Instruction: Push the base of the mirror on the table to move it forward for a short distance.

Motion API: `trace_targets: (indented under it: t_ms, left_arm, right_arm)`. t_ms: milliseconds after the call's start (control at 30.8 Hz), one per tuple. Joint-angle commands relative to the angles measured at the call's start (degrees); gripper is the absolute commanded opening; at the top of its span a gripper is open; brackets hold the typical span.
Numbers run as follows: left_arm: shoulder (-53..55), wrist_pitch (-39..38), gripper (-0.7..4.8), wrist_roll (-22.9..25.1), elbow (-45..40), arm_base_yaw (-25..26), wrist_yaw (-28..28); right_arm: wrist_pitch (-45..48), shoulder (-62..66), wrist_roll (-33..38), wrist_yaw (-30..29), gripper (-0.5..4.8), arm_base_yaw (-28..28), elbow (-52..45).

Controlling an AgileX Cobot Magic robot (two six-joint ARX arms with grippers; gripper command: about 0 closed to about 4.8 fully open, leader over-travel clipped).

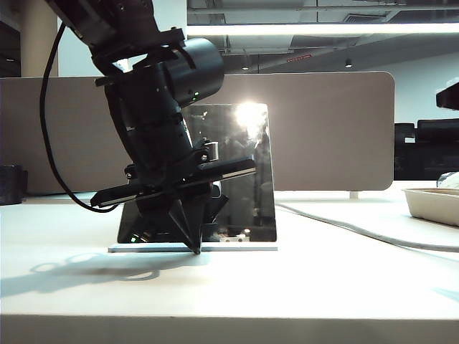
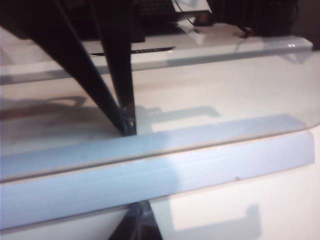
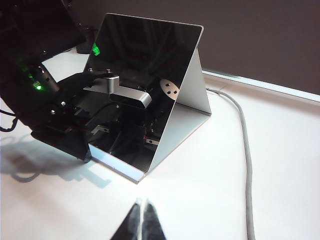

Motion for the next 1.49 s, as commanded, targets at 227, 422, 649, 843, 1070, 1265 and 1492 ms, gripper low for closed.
trace_targets:
  t_ms: [227,422,649,843,1070,1265,1492]
  left_arm:
    - [2.2,0.8,-0.02,0.7,-0.2,2.5,-0.6]
    - [3.6,3.6,-0.02,1.6,-0.2,4.2,0.6]
    - [4.5,8.0,-0.02,2.4,-0.2,5.8,1.0]
    - [5.4,12.8,-0.02,2.8,0.0,7.5,2.0]
    - [6.5,16.8,-0.02,2.6,0.1,8.7,2.2]
    - [7.4,19.3,-0.02,2.6,0.1,9.5,2.2]
    - [8.7,22.0,-0.02,2.6,0.2,10.0,2.6]
  right_arm:
    - [0.8,0.0,0.0,-0.1,0.22,0.0,0.0]
    - [0.8,0.0,0.0,-0.1,0.22,0.0,0.0]
    - [0.8,0.0,0.0,-0.1,0.22,0.0,0.0]
    - [0.8,0.0,0.0,-0.1,0.22,0.0,0.0]
    - [0.8,0.0,0.0,-0.1,0.22,0.0,0.0]
    - [0.8,0.0,0.0,-0.1,0.22,0.0,0.0]
    - [0.8,0.0,0.0,-0.1,0.22,0.0,0.0]
